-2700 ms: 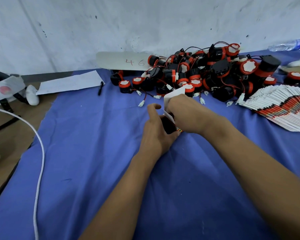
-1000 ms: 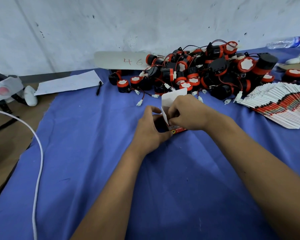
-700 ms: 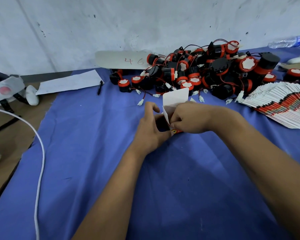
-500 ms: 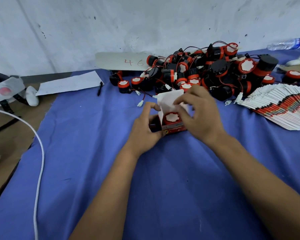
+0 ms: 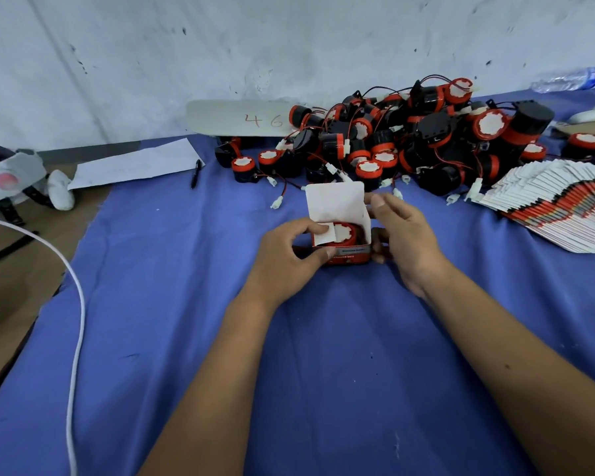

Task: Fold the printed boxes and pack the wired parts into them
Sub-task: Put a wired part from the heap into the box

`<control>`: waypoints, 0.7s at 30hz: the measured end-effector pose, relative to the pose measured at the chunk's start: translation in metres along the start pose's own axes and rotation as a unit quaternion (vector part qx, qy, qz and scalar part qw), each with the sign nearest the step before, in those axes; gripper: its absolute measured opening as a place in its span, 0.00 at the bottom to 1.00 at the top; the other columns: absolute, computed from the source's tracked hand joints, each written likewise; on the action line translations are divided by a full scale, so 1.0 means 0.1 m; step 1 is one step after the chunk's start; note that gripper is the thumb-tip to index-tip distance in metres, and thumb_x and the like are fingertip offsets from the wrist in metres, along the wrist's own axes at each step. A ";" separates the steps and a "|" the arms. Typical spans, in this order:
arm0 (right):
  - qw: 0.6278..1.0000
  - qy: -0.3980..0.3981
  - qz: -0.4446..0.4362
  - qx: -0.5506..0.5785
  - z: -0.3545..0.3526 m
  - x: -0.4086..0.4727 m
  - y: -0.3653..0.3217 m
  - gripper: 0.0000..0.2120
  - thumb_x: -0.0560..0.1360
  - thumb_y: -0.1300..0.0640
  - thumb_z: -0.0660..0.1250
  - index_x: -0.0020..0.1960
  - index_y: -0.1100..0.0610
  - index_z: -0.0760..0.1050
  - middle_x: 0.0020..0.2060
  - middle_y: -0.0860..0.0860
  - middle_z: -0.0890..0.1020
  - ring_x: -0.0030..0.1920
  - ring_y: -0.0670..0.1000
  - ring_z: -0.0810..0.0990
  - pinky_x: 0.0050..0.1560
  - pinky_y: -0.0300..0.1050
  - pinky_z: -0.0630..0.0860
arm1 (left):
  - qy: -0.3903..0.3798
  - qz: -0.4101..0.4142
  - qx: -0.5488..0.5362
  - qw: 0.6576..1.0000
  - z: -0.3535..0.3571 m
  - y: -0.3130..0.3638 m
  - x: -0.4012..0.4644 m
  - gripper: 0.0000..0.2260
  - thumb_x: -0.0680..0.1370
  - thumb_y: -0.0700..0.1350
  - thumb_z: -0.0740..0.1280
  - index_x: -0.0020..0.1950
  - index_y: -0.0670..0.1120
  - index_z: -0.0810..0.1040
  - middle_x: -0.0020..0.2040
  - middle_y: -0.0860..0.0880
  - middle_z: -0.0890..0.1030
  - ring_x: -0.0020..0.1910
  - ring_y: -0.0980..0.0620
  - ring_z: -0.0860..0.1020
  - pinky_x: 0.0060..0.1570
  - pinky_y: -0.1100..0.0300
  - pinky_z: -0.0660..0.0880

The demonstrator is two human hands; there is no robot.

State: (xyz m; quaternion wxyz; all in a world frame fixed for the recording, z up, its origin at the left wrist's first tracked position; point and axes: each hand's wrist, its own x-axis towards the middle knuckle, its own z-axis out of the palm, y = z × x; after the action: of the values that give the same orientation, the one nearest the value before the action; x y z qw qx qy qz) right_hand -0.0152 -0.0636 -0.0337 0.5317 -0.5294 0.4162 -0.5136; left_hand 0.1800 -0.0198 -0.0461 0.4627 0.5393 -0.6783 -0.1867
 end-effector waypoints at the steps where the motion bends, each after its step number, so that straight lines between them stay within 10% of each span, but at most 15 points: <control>1: 1.000 -0.003 0.002 0.000 0.00 -0.01 0.00 0.08 0.84 0.55 0.63 0.56 0.53 0.80 0.37 0.45 0.83 0.26 0.46 0.72 0.24 0.40 0.68 | 0.005 0.000 -0.003 1.000 0.00 0.01 0.00 0.10 0.76 0.40 0.77 0.56 0.44 0.84 0.57 0.55 0.84 0.59 0.57 0.81 0.59 0.61 0.77; 6: 0.995 -0.022 -0.036 -0.091 0.04 -0.02 0.04 0.16 0.78 0.65 0.70 0.56 0.46 0.80 0.50 0.46 0.86 0.49 0.46 0.86 0.43 0.42 0.83 | 0.015 0.015 -0.005 1.000 0.05 0.04 -0.01 0.08 0.75 0.40 0.77 0.53 0.43 0.84 0.54 0.54 0.85 0.55 0.58 0.82 0.56 0.65 0.76; 14: 0.981 -0.087 -0.119 -0.125 0.00 -0.05 0.03 0.11 0.78 0.66 0.66 0.56 0.55 0.82 0.48 0.56 0.84 0.37 0.62 0.78 0.37 0.53 0.78 | 0.031 -0.008 -0.030 0.999 0.07 0.04 -0.01 0.08 0.73 0.41 0.79 0.52 0.46 0.86 0.51 0.54 0.86 0.52 0.58 0.83 0.51 0.70 0.75; 21: 0.968 -0.092 -0.151 -0.176 -0.03 -0.10 0.03 0.08 0.78 0.58 0.72 0.57 0.54 0.83 0.53 0.50 0.83 0.41 0.42 0.78 0.41 0.42 0.73 | 0.057 -0.009 -0.019 0.998 0.05 0.00 -0.01 0.15 0.71 0.46 0.82 0.56 0.48 0.87 0.57 0.52 0.84 0.58 0.56 0.81 0.58 0.58 0.79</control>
State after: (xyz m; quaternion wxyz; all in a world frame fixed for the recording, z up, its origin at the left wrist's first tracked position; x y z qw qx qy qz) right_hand -0.0188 -0.0543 -0.0378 0.3825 -0.7166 0.3645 -0.4554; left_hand 0.1757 -0.0202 -0.0486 0.5088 0.5464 -0.6424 -0.1727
